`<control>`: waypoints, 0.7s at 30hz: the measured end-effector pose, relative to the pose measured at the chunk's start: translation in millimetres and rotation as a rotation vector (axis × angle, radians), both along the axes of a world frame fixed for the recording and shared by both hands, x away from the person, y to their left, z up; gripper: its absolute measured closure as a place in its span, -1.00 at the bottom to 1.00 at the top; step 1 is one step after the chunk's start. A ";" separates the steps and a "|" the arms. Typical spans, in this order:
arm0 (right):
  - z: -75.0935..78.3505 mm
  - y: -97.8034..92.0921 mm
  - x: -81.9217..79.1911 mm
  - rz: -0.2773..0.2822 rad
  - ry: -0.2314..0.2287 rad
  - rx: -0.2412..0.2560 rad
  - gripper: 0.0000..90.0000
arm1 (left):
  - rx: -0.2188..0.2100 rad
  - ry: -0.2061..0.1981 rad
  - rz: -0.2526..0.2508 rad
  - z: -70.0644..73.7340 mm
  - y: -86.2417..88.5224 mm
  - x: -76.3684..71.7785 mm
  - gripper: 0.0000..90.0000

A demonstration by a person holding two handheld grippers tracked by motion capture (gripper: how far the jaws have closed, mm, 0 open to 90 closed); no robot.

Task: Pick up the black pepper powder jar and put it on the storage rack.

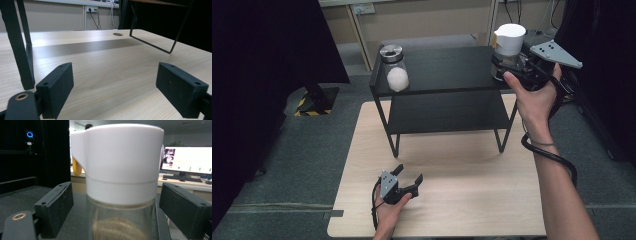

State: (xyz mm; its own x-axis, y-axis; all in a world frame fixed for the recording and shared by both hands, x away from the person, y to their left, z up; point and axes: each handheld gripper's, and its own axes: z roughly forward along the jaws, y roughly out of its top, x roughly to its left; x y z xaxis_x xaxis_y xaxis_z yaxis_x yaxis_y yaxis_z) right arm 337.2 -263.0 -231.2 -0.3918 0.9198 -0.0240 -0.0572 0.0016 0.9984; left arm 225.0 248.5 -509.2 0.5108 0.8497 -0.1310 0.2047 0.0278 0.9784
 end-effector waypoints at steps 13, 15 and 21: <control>-7.5 -6.6 -11.7 0.017 -0.004 -0.017 -0.72 | -0.001 0.002 0.000 0.2 0.4 0.0 -0.69; -8.4 -7.0 -13.8 0.015 -0.006 -0.022 -0.72 | -0.001 0.002 0.000 0.3 0.4 0.0 -0.69; -11.0 -10.0 -21.6 0.017 -0.021 -0.022 -0.72 | 0.000 0.002 0.001 0.3 0.1 0.0 -0.69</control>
